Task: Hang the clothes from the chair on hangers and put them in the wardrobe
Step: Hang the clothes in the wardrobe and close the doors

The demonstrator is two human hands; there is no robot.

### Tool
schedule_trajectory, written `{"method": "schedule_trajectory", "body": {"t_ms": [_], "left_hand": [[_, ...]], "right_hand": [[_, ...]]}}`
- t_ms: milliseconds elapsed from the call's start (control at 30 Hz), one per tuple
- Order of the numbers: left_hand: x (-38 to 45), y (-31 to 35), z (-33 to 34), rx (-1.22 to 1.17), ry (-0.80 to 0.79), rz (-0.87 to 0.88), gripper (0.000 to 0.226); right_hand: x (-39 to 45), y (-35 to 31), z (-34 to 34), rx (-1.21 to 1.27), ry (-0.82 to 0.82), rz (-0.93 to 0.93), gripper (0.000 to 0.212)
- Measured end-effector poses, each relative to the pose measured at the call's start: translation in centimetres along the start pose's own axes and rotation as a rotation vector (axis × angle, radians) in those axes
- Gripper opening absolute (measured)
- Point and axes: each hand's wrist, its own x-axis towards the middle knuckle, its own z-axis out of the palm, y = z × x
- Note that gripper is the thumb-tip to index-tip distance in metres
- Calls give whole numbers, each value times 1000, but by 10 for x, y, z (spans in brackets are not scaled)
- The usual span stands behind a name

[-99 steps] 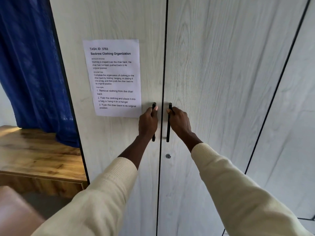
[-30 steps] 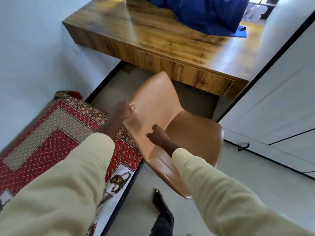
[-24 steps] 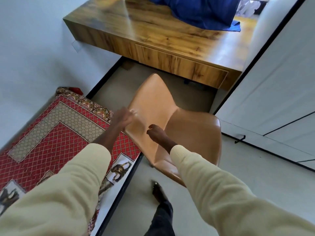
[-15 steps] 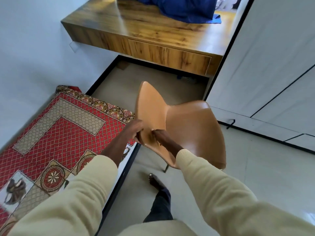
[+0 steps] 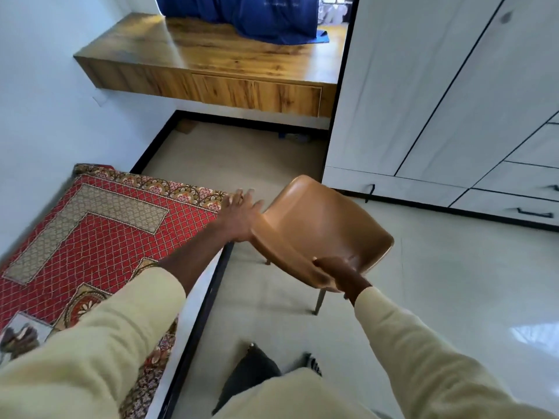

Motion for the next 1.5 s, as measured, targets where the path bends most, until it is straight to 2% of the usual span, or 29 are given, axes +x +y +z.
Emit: {"method": "schedule_trajectory", "body": {"t_ms": [67, 133, 200, 367, 567, 700, 733, 833, 900, 967, 1033, 1133, 1267, 1400, 1500], "left_hand": [[11, -10, 4, 228, -56, 145, 88], [19, -16, 19, 228, -113, 178, 60], [17, -20, 34, 242, -3, 223, 28], [7, -34, 65, 376, 131, 282, 26], [-23, -32, 95, 138, 281, 229, 38], [-13, -35, 92, 86, 335, 101, 37], [-9, -39, 88, 84, 335, 65, 35], [11, -48, 75, 64, 344, -10, 29], [29, -47, 64, 11, 336, -55, 25], [49, -45, 52, -33, 351, -91, 19], [68, -48, 45, -63, 356, -110, 17], [91, -54, 39, -34, 369, -137, 18], [128, -63, 21, -38, 380, -181, 18], [167, -95, 4, -16, 364, -239, 19], [191, -111, -9, -14, 374, -210, 23]], "right_hand": [[-17, 8, 13, 394, -111, 184, 37], [-21, 9, 27, 762, -133, 233, 37], [-21, 8, 36, 892, -52, 205, 43], [-33, 4, 30, 781, 36, 188, 42], [-34, -1, 7, 637, 1, 149, 34], [-8, -32, 0, 698, 49, 19, 40], [-4, -45, 2, 694, 91, -13, 45], [9, -76, 15, 462, 349, -47, 84], [10, -83, 28, 361, 397, -167, 84], [16, -84, 32, 273, 369, -339, 68], [30, -95, 25, 182, 306, -394, 61], [57, -120, 11, 94, 248, -379, 71], [90, -163, -10, -31, 194, -406, 69], [139, -212, -9, -124, 107, -400, 87], [166, -252, -13, -85, 111, -421, 76]]}}
